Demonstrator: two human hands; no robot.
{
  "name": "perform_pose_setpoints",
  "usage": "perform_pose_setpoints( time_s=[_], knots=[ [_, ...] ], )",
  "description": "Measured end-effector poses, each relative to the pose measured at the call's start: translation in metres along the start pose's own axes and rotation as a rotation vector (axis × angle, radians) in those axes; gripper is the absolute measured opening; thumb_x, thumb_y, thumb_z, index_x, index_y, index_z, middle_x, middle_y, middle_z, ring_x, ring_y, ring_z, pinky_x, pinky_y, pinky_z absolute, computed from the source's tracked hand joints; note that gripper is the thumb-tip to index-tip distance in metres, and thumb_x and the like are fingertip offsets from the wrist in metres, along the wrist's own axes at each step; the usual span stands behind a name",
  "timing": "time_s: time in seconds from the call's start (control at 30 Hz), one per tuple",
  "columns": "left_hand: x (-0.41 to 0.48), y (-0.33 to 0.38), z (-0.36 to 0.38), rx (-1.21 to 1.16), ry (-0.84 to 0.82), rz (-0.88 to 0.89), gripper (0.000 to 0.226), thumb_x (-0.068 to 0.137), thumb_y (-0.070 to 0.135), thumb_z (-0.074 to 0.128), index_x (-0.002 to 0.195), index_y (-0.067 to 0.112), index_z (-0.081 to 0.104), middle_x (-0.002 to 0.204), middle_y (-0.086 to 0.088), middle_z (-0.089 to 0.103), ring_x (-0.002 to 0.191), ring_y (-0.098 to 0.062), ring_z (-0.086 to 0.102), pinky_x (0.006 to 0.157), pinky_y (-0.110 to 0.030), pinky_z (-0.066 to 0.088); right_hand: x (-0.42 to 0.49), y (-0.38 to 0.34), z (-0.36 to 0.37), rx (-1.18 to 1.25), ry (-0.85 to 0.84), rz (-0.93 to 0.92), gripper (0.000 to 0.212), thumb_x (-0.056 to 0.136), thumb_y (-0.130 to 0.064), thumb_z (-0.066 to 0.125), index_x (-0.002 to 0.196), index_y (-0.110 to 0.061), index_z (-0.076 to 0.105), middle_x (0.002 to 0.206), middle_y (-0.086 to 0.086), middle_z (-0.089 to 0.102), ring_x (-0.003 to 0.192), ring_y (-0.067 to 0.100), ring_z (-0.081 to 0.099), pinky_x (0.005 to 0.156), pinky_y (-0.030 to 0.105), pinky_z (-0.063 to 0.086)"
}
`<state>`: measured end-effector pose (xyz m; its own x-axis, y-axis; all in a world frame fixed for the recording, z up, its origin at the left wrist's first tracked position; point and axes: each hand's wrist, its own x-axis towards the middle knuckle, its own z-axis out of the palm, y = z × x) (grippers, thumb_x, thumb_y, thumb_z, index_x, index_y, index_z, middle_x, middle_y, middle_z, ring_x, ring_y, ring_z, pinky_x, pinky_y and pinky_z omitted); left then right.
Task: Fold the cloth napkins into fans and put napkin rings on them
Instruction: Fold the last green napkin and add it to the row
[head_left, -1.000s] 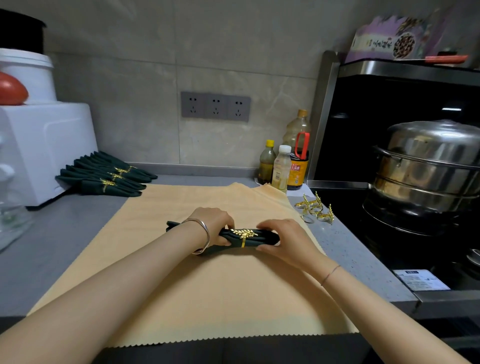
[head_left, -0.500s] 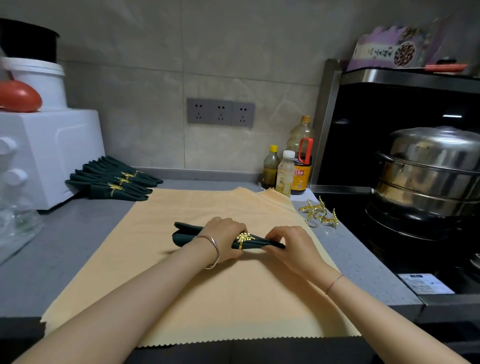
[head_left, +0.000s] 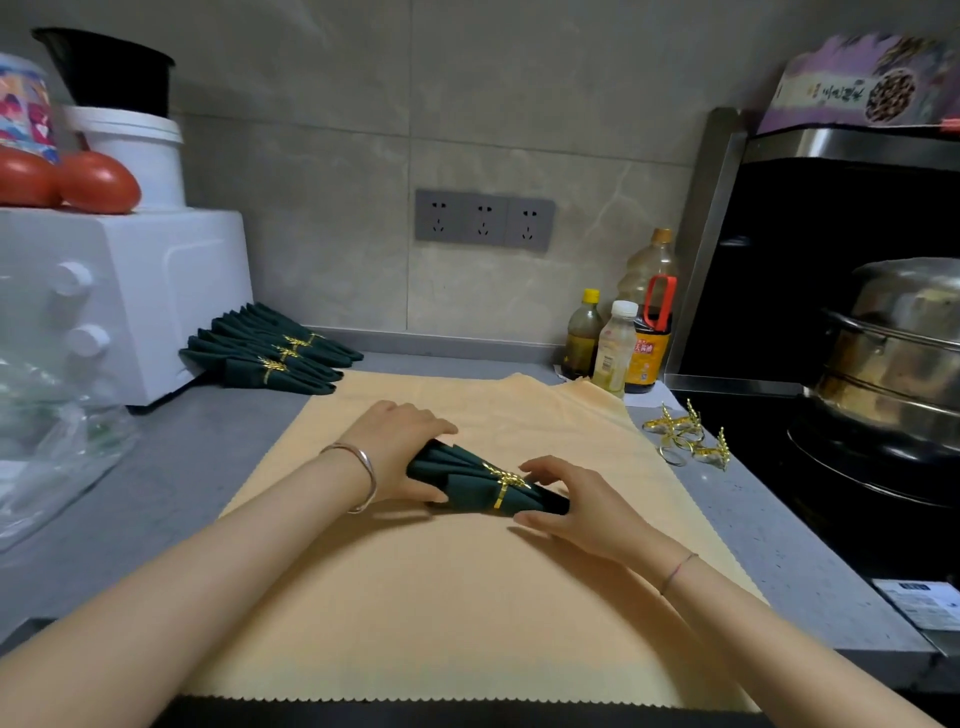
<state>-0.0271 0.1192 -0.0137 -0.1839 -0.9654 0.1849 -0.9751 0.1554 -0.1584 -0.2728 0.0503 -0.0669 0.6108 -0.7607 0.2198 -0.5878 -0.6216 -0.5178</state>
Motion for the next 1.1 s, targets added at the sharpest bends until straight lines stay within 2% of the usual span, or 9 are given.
perform_pose_setpoints(
  time_s=[0.07,0.17,0.2,0.3,0.4,0.6,0.77,0.93,1.1],
  knots=[
    [-0.012,-0.021,-0.002,-0.042,0.014,-0.044,0.082,0.074,0.073,0.054,0.142,0.032,0.036,0.137,0.010,0.049,0.124,-0.014,0.045,0.104,-0.029,0.031,0.011,-0.009,0.012,0.053,0.003,-0.033,0.048,0.077,-0.042,0.073,0.121,-0.031,0.056,0.111,-0.015,0.063,0.101,0.002,0.058,0.091,0.024,0.047],
    [-0.031,-0.057,0.002,-0.142,-0.018,-0.168,0.111,0.053,0.094,0.029,0.145,0.032,0.032,0.145,0.009,0.042,0.132,-0.014,0.039,0.108,-0.030,0.029,0.025,-0.015,0.024,0.068,0.038,-0.060,0.036,0.078,-0.038,0.073,0.111,-0.029,0.063,0.102,-0.016,0.067,0.095,0.001,0.060,0.087,0.027,0.048],
    [-0.039,-0.072,0.008,-0.186,-0.011,-0.237,0.107,0.059,0.094,0.031,0.146,0.032,0.030,0.148,0.008,0.040,0.135,-0.015,0.038,0.109,-0.031,0.029,0.031,-0.016,0.028,0.072,0.046,-0.063,0.035,0.077,-0.038,0.074,0.109,-0.027,0.065,0.100,-0.016,0.067,0.093,0.001,0.061,0.085,0.027,0.049],
    [-0.061,-0.117,0.033,-0.227,-0.050,-0.415,0.077,0.087,0.067,0.041,0.150,0.029,0.021,0.153,0.005,0.033,0.138,-0.018,0.035,0.111,-0.033,0.030,0.049,-0.024,0.033,0.104,0.063,-0.068,0.035,0.076,-0.039,0.075,0.107,-0.025,0.066,0.099,-0.018,0.068,0.091,-0.002,0.061,0.083,0.022,0.049],
    [-0.077,-0.156,0.058,-0.265,-0.101,-0.566,0.077,0.091,0.064,0.037,0.153,0.025,0.011,0.158,0.003,0.021,0.143,-0.018,0.024,0.115,-0.033,0.023,0.080,-0.048,0.042,0.132,0.080,-0.104,0.032,0.076,-0.037,0.076,0.105,-0.027,0.064,0.098,-0.019,0.066,0.090,-0.004,0.061,0.080,0.014,0.047],
    [-0.075,-0.188,0.089,-0.192,-0.224,-0.656,0.076,0.091,0.068,0.022,0.152,0.031,-0.001,0.160,0.006,-0.004,0.148,-0.020,0.002,0.119,-0.043,0.008,0.165,-0.107,0.080,0.199,0.132,-0.179,0.035,0.075,-0.032,0.078,0.105,-0.025,0.062,0.097,-0.016,0.064,0.090,0.001,0.060,0.073,0.005,0.042],
    [-0.075,-0.191,0.102,-0.242,-0.238,-0.681,0.071,0.091,0.070,0.017,0.152,0.036,0.004,0.160,0.007,-0.003,0.147,-0.020,-0.003,0.119,-0.045,-0.001,0.240,-0.143,0.134,0.277,0.167,-0.161,0.043,0.076,-0.033,0.077,0.113,-0.020,0.060,0.109,-0.007,0.064,0.099,0.009,0.058,0.085,0.024,0.048],
    [-0.075,-0.190,0.103,-0.253,-0.188,-0.690,0.069,0.090,0.070,0.019,0.150,0.038,0.005,0.160,0.009,-0.003,0.147,-0.020,-0.005,0.117,-0.045,-0.007,0.294,-0.172,0.191,0.330,0.154,-0.140,0.044,0.078,-0.033,0.076,0.113,-0.017,0.056,0.113,-0.003,0.063,0.105,0.015,0.058,0.089,0.028,0.048],
    [-0.073,-0.192,0.107,-0.246,-0.199,-0.702,0.069,0.090,0.070,0.019,0.150,0.040,0.005,0.160,0.010,-0.006,0.147,-0.020,-0.008,0.118,-0.045,-0.008,0.325,-0.192,0.229,0.327,0.125,-0.104,0.039,0.078,-0.034,0.076,0.108,-0.018,0.058,0.105,0.002,0.066,0.100,0.022,0.061,0.087,0.039,0.050]
  ],
)
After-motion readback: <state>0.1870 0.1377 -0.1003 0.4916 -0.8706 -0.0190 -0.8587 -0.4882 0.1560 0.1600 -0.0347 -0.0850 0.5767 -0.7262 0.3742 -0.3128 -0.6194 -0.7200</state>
